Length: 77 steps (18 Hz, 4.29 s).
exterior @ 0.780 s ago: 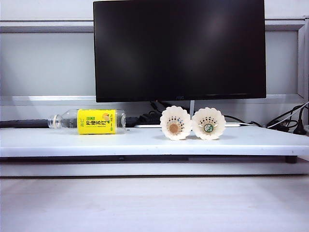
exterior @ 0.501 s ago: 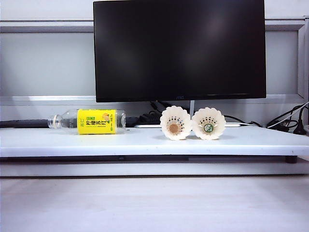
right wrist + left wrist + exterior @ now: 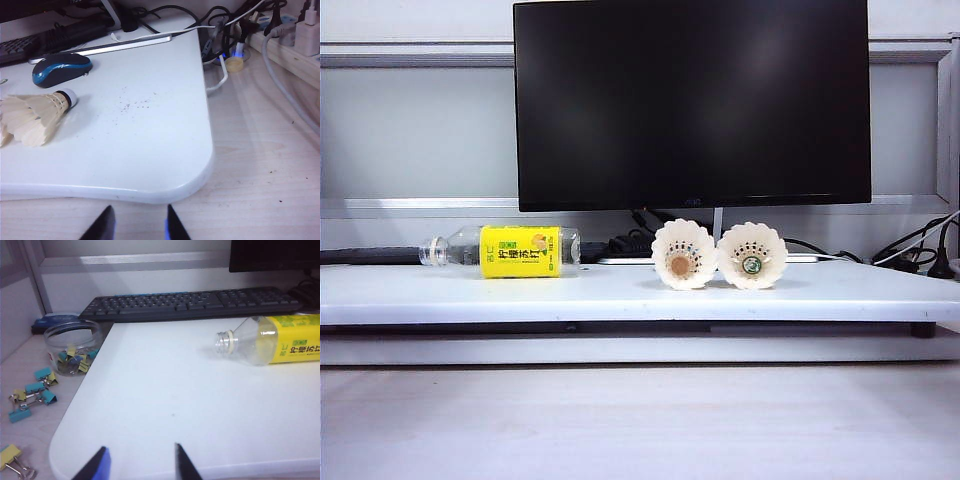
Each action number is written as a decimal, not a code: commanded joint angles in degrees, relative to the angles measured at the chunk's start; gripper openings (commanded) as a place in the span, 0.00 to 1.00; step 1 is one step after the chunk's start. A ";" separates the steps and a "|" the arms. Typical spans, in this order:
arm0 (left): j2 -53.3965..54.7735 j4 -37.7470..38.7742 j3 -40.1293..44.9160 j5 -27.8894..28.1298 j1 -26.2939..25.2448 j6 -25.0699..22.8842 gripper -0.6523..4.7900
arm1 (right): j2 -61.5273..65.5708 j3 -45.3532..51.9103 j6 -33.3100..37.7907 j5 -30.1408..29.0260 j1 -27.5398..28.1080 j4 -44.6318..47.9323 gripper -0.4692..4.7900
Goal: Stack the badminton balls on the table vertically.
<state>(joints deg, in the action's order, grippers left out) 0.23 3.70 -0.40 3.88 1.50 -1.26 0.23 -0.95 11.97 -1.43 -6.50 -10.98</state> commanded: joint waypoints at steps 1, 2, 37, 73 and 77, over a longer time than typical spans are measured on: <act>-0.17 -0.57 0.09 -0.09 0.04 0.20 0.45 | -0.11 0.22 0.04 0.22 -0.07 0.94 0.34; -0.17 -0.57 0.09 -0.09 0.04 0.20 0.45 | -0.11 0.22 0.04 0.22 -0.07 0.96 0.34; -0.17 -1.25 -3.82 -58.60 0.13 49.92 0.52 | -0.11 0.13 28.74 -32.98 -0.20 5.75 0.34; 52.43 48.13 -53.62 -29.29 5.44 4.81 0.75 | 68.81 -52.98 24.74 -43.54 -0.87 -3.98 0.35; 54.93 49.18 -53.62 -30.01 5.44 1.68 0.75 | 84.08 -72.04 16.72 -39.69 -1.92 -20.68 0.35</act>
<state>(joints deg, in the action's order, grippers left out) 54.81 52.47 -53.78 -25.78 6.87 1.80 82.26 -69.01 32.47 -43.94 -7.77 -25.74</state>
